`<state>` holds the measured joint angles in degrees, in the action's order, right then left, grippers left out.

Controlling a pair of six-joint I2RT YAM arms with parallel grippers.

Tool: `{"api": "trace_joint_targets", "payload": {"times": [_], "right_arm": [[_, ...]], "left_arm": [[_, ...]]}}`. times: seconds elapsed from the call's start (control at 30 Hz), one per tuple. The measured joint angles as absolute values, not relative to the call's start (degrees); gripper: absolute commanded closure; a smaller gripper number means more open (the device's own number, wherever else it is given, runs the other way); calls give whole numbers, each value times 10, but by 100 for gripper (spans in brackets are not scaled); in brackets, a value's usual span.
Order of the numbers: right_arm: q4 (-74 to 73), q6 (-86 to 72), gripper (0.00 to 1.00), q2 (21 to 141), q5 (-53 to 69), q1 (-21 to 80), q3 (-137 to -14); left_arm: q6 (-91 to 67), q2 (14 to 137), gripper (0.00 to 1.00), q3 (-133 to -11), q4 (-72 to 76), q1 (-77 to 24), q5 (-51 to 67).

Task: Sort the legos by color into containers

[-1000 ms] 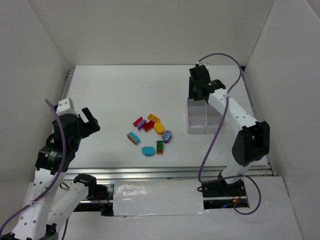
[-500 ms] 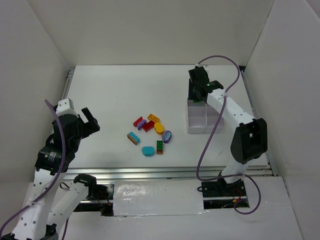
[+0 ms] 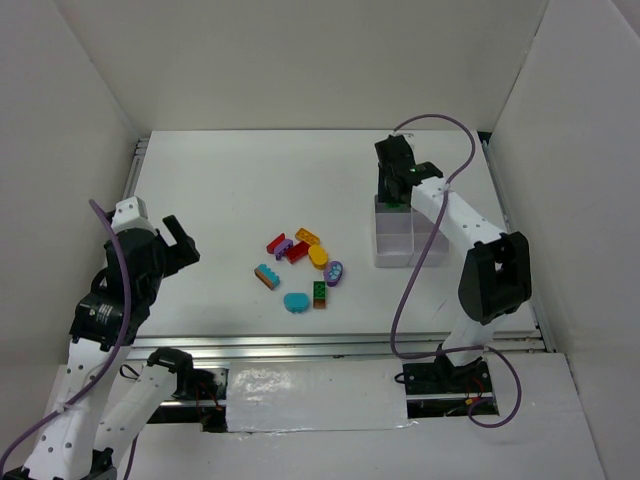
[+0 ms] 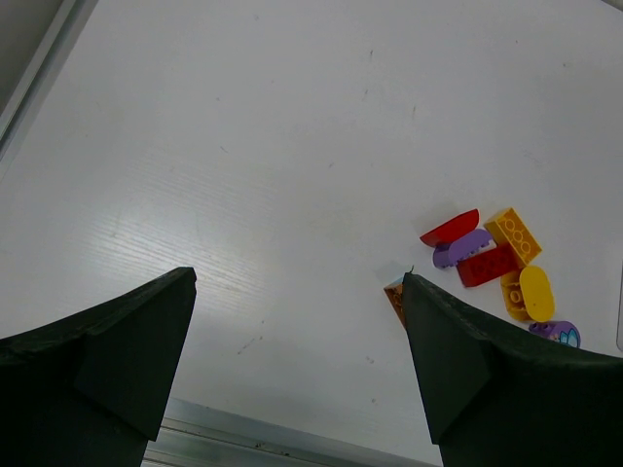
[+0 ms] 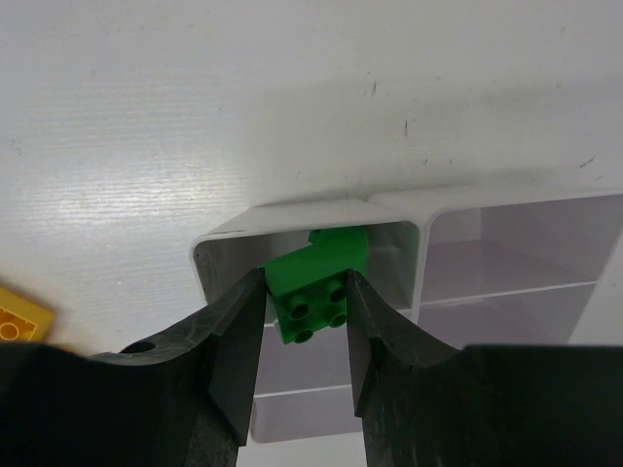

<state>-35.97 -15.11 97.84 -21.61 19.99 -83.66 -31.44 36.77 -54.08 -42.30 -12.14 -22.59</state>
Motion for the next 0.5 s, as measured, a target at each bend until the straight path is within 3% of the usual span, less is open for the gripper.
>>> {"api": "trace_joint_targets", "payload": {"times": [0.3,0.5], "right_arm": [[-360,-154,36,979,-211,200,-832],[-360,-156,35,979,-189,200,-832]], "left_arm": [[-314,365,1,-541,-423,-121,-226],[-314,365,1,-541,-423,-121,-226]]}}
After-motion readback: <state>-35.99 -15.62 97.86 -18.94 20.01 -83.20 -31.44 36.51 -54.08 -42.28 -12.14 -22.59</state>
